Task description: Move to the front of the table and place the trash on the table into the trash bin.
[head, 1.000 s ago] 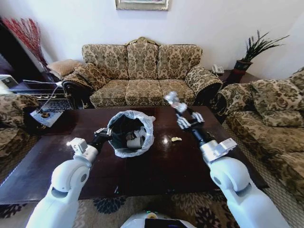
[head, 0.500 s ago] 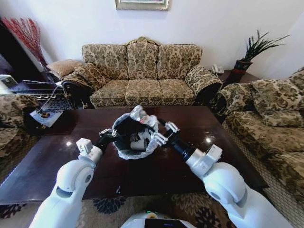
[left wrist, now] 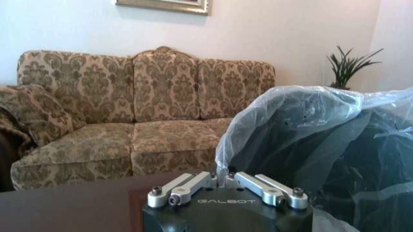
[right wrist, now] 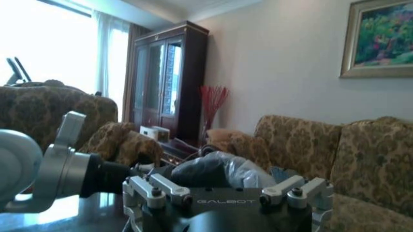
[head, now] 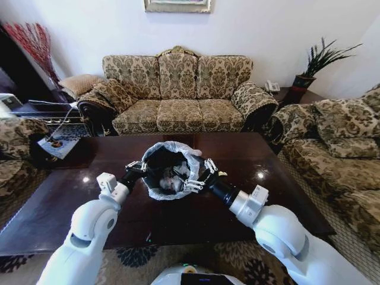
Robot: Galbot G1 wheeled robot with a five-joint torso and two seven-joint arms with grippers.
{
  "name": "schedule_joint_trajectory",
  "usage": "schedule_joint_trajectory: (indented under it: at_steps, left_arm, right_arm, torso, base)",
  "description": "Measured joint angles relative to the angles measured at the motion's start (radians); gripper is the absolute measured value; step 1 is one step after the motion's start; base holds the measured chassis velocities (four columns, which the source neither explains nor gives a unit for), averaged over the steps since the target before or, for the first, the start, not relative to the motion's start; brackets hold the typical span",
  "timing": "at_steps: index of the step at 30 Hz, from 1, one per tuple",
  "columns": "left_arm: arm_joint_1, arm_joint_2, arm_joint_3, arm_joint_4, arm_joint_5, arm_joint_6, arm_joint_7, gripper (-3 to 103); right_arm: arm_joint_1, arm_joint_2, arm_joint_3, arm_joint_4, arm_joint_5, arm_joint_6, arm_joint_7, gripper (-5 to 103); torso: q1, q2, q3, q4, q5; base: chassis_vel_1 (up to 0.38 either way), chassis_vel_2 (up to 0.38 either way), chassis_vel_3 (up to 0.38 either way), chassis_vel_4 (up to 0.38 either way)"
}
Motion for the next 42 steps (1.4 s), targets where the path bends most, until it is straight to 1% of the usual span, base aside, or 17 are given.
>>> schedule_joint_trajectory:
  at_steps: [3,5,7,8,10,13,15,18,20,21,24,26,27,32,33,35,42]
  left_arm:
    - [0.0,0.004,-0.008,0.0,-0.001,0.0,0.0,1]
    - [-0.001,0.006,-0.019,0.004,-0.002,0.0,0.0,1]
    - [-0.002,0.006,-0.021,0.005,-0.002,0.0,0.0,1]
    - [-0.003,0.006,-0.025,0.007,-0.002,0.0,-0.001,1]
    - [-0.006,0.005,-0.031,0.007,-0.004,0.0,-0.001,1]
    - [-0.006,0.005,-0.035,0.007,-0.005,0.0,-0.002,1]
    - [-0.005,0.004,-0.044,0.007,-0.006,-0.001,-0.003,1]
    - [-0.006,0.0,-0.049,0.014,0.0,-0.006,-0.005,1]
    - [-0.009,0.0,-0.051,0.021,0.003,-0.002,-0.015,1]
    - [-0.009,0.0,-0.051,0.021,0.003,-0.002,-0.015,1]
    - [-0.019,0.012,-0.052,0.014,-0.013,0.068,-0.056,1]
    - [-0.021,0.017,-0.053,0.011,-0.024,0.084,-0.064,1]
    - [-0.028,0.041,-0.058,0.007,-0.058,0.121,-0.089,1]
    - [-0.054,0.117,-0.077,0.001,-0.136,0.172,-0.125,1]
    - [-0.054,0.117,-0.077,0.001,-0.136,0.172,-0.125,1]
    - [-0.067,0.15,-0.079,-0.001,-0.166,0.176,-0.136,1]
    - [-0.069,0.167,-0.08,-0.001,-0.18,0.177,-0.138,1]
  right_arm:
    - [0.001,0.006,0.032,0.013,0.018,0.02,0.026,100]
    - [-0.004,0.005,0.087,0.022,0.051,0.037,0.099,100]
    - [-0.006,0.004,0.097,0.021,0.053,0.04,0.114,100]
    - [-0.017,0.004,0.13,0.004,0.058,0.053,0.159,100]
    - [-0.041,0.015,0.19,-0.038,0.062,0.062,0.195,100]
    - [-0.062,0.031,0.245,-0.089,0.063,0.07,0.207,100]
    - [-0.099,0.062,0.319,-0.204,0.08,0.074,0.221,100]
    - [-0.125,0.092,0.334,-0.33,0.078,0.102,0.223,100]
    - [-0.132,0.123,0.325,-0.438,0.059,0.131,0.204,100]
    - [-0.132,0.123,0.325,-0.438,0.059,0.131,0.204,100]
    - [-0.107,0.175,0.288,-0.603,0.043,0.139,0.15,100]
    - [-0.098,0.183,0.282,-0.634,0.041,0.139,0.139,100]
    - [-0.076,0.203,0.271,-0.714,0.036,0.14,0.099,100]
    - [-0.04,0.221,0.255,-0.824,0.025,0.14,0.008,102]
    - [-0.04,0.221,0.255,-0.824,0.025,0.14,0.008,102]
    - [-0.006,0.239,0.237,-0.895,0.017,0.139,-0.041,100]
    - [0.055,0.285,0.197,-0.999,-0.03,0.143,-0.079,93]
  torso:
    - [0.0,0.0,0.0,0.0,0.0]
    - [0.0,0.0,0.0,0.0001,-0.0001]
    - [0.0,0.0,0.0,0.0,-0.0001]
    - [0.0,0.0,0.0,0.0,-0.0001]
    - [0.0,0.0,0.0,0.0,-0.0001]
    - [0.0,0.0,0.0,0.0,0.0001]
    - [0.0,0.0,0.0,0.0,0.0001]
    - [0.0,0.0,0.0,-0.0001,0.0001]
    - [0.0,0.0,0.0,-0.0002,0.0001]
    - [0.0,0.0,0.0,-0.0002,0.0001]
    - [0.0,0.0,0.0,0.0002,0.0]
    - [0.0,0.0,0.0,0.0002,-0.0001]
    - [0.0,0.0,0.0,0.0003,0.0001]
    - [0.0,0.0,0.0,0.0001,-0.0001]
    - [0.0,0.0,0.0,0.0001,-0.0001]
    - [0.0,0.0,0.0,-0.0003,-0.0002]
    - [0.0,0.0,0.0,0.0001,-0.0002]
  base:
    - [0.0,0.0,0.0,0.0]
    - [0.0,0.0,0.0,0.0]
    - [0.0,0.0,0.0,0.0]
    - [0.0,0.0,0.0,0.0]
    - [0.0,0.0,0.0,0.0]
    - [0.0,0.0,0.0,0.0]
    - [0.0,0.0,0.0,0.0]
    - [0.0,0.0,0.0,0.0]
    - [0.0,0.0,0.0,0.0]
    - [0.0,0.0,0.0,0.0]
    - [0.0,0.0,0.0,0.0]
    - [0.0,0.0,0.0,0.0]
    - [0.0,0.0,0.0,0.0]
    - [0.0,0.0,0.0,0.0]
    - [0.0,0.0,0.0,0.0]
    - [0.0,0.0,0.0,0.0]
    - [0.0,0.0,0.0,0.0]
